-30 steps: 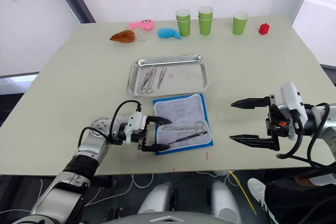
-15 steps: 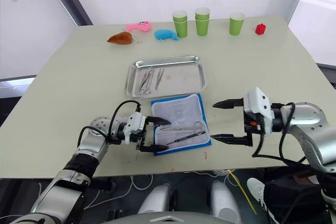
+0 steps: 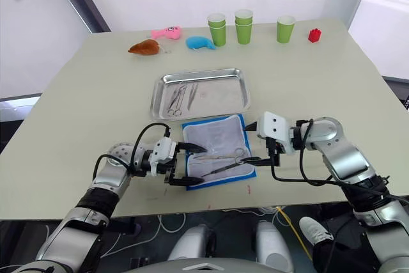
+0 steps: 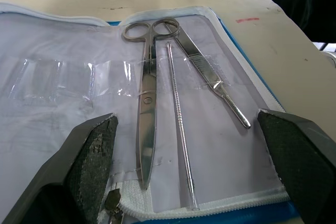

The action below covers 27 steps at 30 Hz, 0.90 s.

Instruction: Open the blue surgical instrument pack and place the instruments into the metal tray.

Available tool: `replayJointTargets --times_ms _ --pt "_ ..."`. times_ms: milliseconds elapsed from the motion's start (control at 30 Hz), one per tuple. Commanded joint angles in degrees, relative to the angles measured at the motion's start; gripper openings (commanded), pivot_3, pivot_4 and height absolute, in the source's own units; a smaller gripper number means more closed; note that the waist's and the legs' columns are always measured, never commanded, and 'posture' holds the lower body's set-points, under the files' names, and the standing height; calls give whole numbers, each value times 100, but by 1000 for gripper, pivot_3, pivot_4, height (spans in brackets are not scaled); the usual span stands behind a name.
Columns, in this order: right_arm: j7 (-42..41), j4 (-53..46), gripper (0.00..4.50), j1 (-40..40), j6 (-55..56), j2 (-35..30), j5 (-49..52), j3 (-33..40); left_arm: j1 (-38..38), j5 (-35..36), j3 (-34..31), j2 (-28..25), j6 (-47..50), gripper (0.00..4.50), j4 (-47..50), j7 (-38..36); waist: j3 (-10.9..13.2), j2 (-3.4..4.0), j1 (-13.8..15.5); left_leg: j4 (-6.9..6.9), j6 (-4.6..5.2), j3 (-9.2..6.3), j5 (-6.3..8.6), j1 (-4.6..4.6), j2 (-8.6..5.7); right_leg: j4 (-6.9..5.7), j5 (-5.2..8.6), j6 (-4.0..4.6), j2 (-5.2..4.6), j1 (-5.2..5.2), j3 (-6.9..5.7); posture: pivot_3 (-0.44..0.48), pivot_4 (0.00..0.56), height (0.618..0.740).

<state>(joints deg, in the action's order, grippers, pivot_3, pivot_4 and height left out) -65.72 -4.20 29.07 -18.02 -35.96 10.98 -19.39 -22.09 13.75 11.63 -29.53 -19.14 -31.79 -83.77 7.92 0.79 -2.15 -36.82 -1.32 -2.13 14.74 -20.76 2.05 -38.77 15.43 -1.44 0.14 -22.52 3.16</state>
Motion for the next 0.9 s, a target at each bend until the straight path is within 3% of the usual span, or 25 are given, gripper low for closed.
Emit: replayJointTargets --times_ms 33,367,833,867,900 --pt "58 208 4500 263 -96 235 -195 -197 290 -585 334 -88 155 4469 -605 81 -8 7 8 0 0 -2 0 -2 0 0 0 0 0 0 -2 0 150 740" --pt "383 940 4500 700 -317 778 -912 -616 346 -541 315 -140 260 4469 -517 50 -16 10 -11 3 0 0 0 1 1 -1 0 1 2 -2 1 0 150 740" --pt "-93 1259 4500 784 -257 728 -1409 -1166 332 -549 307 -165 305 4469 -477 74 -47 -14 -22 8 1 2 0 5 3 0 1 1 5 -2 3 0 150 740" --pt "-173 1247 3975 785 -282 727 -1402 -1196 331 -547 305 -165 308 4500 -476 76 -47 -14 -22 8 1 2 0 5 3 0 1 1 5 -2 3 0 150 740" --pt "-244 1237 3736 785 -328 725 -1396 -1223 332 -546 304 -166 310 4500 -473 79 -47 -14 -22 8 1 3 1 5 3 0 1 1 5 -2 3 0 150 740"
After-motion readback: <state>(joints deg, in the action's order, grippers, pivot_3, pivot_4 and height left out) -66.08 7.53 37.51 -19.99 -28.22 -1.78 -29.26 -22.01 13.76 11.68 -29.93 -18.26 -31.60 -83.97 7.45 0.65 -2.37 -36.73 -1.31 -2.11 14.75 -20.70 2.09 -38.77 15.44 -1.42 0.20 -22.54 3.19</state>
